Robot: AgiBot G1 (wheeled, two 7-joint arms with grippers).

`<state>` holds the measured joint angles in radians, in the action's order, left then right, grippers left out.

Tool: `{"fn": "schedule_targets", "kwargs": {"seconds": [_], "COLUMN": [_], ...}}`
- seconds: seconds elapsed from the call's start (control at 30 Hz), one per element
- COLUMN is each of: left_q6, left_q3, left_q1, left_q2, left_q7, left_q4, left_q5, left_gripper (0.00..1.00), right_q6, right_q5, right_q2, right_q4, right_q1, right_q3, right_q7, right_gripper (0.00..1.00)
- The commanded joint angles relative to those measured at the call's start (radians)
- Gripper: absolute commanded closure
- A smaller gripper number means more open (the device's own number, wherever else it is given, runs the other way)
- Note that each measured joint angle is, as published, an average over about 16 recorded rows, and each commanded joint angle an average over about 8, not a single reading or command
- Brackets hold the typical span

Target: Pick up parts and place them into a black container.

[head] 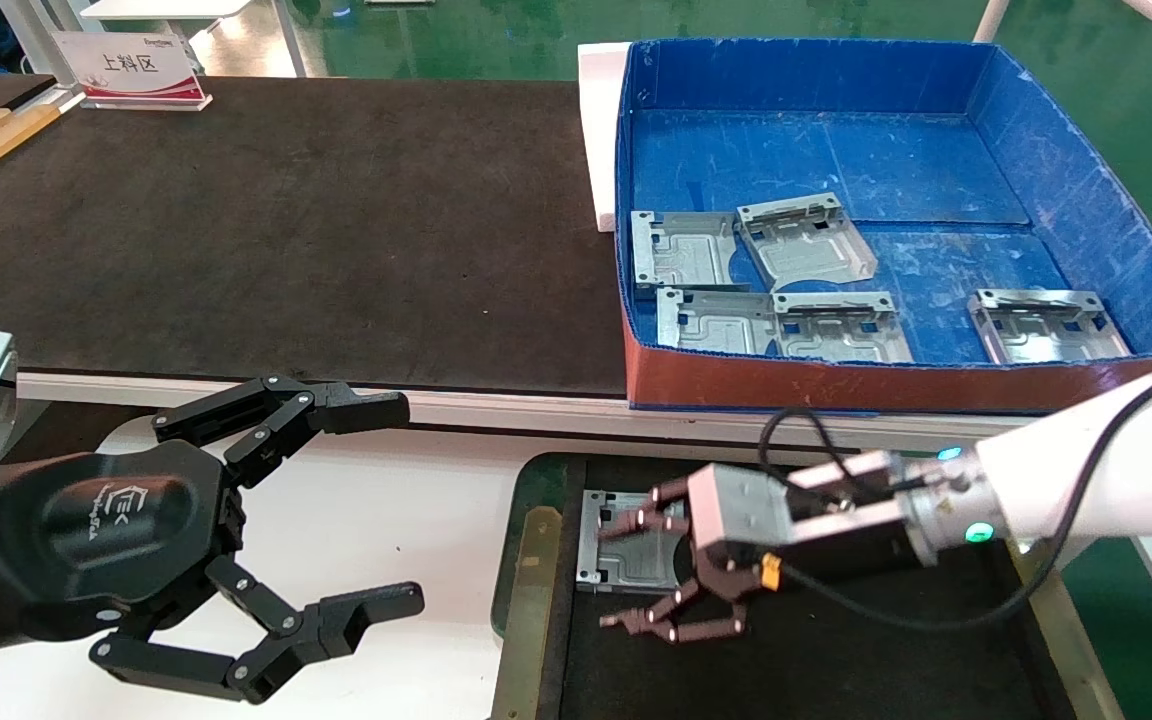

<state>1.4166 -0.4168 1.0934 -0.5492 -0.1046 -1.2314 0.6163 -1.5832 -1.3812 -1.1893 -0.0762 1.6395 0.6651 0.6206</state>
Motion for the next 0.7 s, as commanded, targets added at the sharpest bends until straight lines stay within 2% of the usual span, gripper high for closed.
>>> {"fn": "schedule_targets", "kwargs": {"seconds": [0.03,0.33,0.53,0.7], "left_q6": [0.000,0.000,0.000,0.000], "left_q3": [0.000,0.000,0.000,0.000], "left_q1": [0.000,0.000,0.000,0.000], "left_q2": [0.000,0.000,0.000,0.000], "left_q7": [0.000,0.000,0.000,0.000], "left_q4": [0.000,0.000,0.000,0.000], "left_q5": [0.000,0.000,0.000,0.000], "left_gripper": [0.00,0.00,0.00,0.00], "right_q6": [-0.023,-0.052,-0.042,-0.036], "right_q5": [0.020,0.108,0.097,0.122], "right_q2": [0.013,0.056,0.052,0.076], "right_q4": [-0.017,-0.109,-0.101,-0.152], "right_q1": [0.008,0.015,0.008,-0.018], "right_q3": [-0.010,-0.031,-0.029,-0.046], "right_q7": [0.003,-0.035,-0.033,-0.069], "right_gripper": [0.00,0.00,0.00,0.00]}}
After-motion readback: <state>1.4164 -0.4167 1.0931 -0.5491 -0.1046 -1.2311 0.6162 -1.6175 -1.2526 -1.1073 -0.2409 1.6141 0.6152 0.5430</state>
